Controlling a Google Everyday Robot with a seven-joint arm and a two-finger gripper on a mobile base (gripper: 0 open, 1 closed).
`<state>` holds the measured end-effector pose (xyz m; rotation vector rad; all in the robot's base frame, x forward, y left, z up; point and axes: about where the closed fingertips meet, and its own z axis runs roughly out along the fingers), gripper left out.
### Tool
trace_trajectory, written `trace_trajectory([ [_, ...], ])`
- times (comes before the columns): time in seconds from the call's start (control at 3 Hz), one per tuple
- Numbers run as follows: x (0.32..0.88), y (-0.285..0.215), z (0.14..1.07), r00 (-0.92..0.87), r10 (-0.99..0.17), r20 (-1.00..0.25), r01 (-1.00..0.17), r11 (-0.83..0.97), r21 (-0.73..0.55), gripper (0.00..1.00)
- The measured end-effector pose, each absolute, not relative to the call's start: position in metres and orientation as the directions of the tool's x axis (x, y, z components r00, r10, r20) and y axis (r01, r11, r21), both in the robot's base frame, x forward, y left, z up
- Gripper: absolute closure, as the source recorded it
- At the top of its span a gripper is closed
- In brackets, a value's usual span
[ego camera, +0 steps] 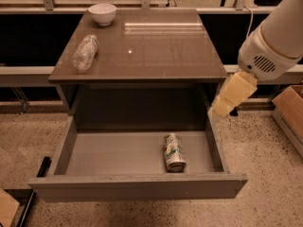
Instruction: Pick 7up can from top drawer and place on counter
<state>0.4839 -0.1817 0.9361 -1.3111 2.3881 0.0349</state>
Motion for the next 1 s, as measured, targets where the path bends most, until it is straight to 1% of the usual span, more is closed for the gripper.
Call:
trace_trajectory([
  [0.33,0.484,-0.181,0.937,-0.534,-0.754,-0.383,-0.771,0.620,-0.146,0.00],
  [0.67,0.497,-0.166,0.921,-0.564,-0.713,-0.418,-0.755,0.650,-0.091,0.00],
  [1.0,0.515,-0.131,0.895,-0.599,-0.671,-0.437,-0.742,0.671,-0.014,0.00],
])
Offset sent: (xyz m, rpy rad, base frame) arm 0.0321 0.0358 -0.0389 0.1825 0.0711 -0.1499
